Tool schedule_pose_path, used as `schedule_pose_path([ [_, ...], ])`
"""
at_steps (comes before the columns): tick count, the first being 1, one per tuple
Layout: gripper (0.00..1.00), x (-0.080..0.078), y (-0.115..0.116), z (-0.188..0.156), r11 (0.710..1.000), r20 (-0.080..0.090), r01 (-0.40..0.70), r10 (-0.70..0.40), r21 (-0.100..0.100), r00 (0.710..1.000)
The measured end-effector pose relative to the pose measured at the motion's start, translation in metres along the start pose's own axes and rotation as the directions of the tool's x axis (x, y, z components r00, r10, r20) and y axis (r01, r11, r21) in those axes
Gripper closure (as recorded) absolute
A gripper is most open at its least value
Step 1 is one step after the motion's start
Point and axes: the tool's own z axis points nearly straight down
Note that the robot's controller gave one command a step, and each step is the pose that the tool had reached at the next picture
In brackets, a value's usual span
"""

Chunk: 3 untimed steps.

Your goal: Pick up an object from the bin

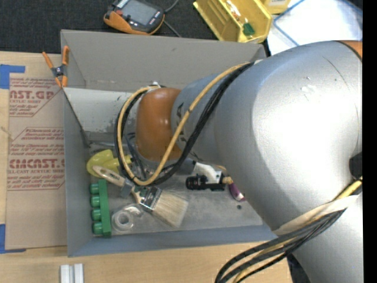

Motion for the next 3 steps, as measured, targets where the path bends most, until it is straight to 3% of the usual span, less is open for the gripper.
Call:
schedule_pose_path([
  [3,1.00,0.001,0.000,-0.047,1.000,-0.002,0.001,-0.001,0.001,1.000],
])
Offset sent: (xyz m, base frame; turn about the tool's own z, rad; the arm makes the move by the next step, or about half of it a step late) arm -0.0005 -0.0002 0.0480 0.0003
